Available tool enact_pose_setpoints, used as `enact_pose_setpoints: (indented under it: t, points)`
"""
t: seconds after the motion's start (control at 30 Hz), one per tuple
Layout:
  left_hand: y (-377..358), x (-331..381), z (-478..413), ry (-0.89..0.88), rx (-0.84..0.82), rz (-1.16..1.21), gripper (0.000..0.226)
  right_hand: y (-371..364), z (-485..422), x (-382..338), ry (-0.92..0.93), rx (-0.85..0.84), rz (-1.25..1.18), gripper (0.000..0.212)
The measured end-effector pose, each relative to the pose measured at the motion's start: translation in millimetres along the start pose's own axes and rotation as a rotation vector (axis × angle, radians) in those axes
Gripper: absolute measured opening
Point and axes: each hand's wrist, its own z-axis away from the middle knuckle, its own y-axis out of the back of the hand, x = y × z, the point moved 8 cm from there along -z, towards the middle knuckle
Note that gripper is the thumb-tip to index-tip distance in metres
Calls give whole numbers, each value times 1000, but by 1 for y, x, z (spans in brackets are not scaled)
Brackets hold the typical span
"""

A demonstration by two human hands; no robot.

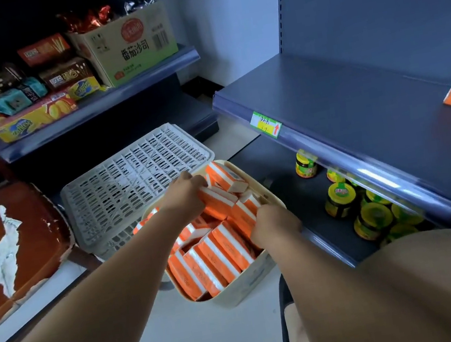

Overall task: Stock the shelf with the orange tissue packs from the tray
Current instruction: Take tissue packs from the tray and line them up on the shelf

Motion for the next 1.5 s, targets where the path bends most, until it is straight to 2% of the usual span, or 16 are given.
enact_pose_setpoints:
  t: [0.1,0.2,0.33,0.47,0.63,0.7,0.77,0.97,1.07,1.17,1.3,1.5]
  points:
    - [26,-6,0,33,78,111,22,33,-4,-2,-15,23,-242,19]
    - [54,-6,4,46,129,218,8,64,-3,-9,-2,44,-374,25]
    - [83,-8,12,129,187,504,12,105,7,-15,83,117,-420,15]
    - [106,19,20,96,187,747,14,148,26,-1,144,257,-500,15]
    - [134,78,18,1,169,899,21,215,66,57,259,416,-735,21]
    - [143,116,17,-68,156,984,23,244,91,100,340,532,-746,20]
    - [150,163,17,-163,133,1062,29,270,121,152,347,642,-776,27]
    - [141,341,39,-542,-78,1153,15,301,212,316,86,993,-850,35]
    - [121,424,57,-665,-200,1146,20,300,249,380,-51,1084,-826,28]
    - [97,491,83,-769,-316,1113,22,297,284,433,-195,1155,-764,32]
    - [58,547,115,-820,-357,1055,24,280,333,488,-331,1233,-766,18]
    - [10,598,149,-943,-459,964,31,262,386,556,-513,1295,-715,24]
